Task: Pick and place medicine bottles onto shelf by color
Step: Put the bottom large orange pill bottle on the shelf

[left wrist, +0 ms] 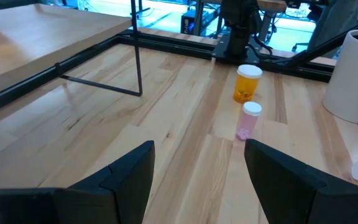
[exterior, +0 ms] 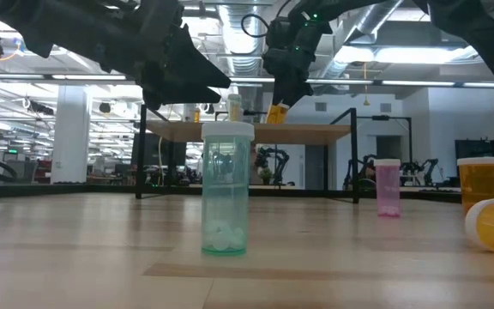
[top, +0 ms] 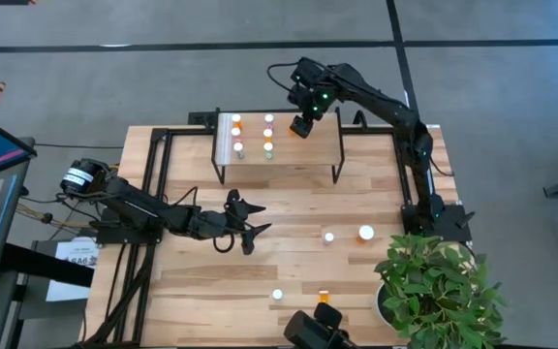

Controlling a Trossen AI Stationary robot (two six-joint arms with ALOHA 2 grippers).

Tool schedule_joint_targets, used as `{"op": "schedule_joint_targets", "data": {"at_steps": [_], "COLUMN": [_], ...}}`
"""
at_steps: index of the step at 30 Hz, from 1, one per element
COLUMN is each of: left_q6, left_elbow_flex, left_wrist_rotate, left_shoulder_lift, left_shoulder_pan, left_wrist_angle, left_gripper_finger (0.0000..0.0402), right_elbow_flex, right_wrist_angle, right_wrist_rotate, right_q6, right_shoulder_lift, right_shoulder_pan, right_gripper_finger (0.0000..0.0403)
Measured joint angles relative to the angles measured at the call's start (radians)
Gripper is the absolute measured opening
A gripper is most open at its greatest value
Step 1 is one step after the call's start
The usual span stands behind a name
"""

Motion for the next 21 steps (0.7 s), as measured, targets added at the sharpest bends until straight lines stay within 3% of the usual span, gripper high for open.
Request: {"op": "schedule_joint_targets", "data": {"at_steps": [21], "left_q6": [0.000], "left_elbow_flex": [0.000], "left_wrist_rotate": [0.000], "left_shoulder_lift": [0.000], "left_shoulder_pan": [0.000], "left_wrist_angle": [0.000], "left_gripper_finger": [0.0238], "right_elbow_flex": [0.000], "right_wrist_angle": [0.001], "right_wrist_rotate": [-0.002], "right_q6": [-0.002], "right_shoulder_lift": [0.001], "right_shoulder_pan": [0.000], "right_gripper_finger": [0.0256]}}
